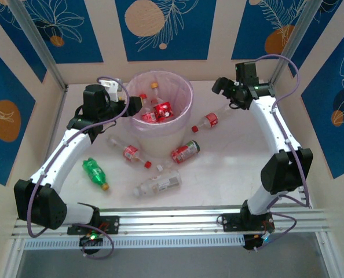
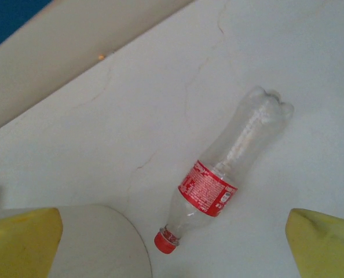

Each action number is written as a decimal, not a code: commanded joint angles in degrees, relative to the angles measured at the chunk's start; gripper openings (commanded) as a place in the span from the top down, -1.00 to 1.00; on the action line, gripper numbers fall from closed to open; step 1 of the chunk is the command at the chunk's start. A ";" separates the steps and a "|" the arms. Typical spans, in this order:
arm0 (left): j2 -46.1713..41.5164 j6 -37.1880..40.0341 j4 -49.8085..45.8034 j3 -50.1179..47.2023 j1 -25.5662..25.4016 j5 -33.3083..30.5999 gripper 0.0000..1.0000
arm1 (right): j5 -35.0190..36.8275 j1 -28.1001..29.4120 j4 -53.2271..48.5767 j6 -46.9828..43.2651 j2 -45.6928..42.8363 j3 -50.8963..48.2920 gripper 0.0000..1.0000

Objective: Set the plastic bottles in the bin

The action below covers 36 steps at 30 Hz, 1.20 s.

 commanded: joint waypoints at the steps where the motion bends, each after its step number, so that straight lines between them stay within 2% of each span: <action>1: 2.63 4.61 -9.30 -2.57 -2.08 -0.46 -0.68 | -0.94 0.09 3.21 5.66 3.04 -1.59 -0.98; 15: 2.00 4.70 -9.33 -2.49 -2.12 -0.64 -0.68 | 3.15 2.64 7.44 19.24 17.04 -3.43 -0.98; 23: 1.91 5.10 -9.72 -2.35 -2.12 -1.42 -0.68 | 4.68 4.38 4.82 19.93 25.28 1.54 -0.98; 36: 2.02 5.56 -9.96 -2.31 -2.12 -1.99 -0.68 | 3.08 4.49 6.10 20.14 29.97 1.13 -0.95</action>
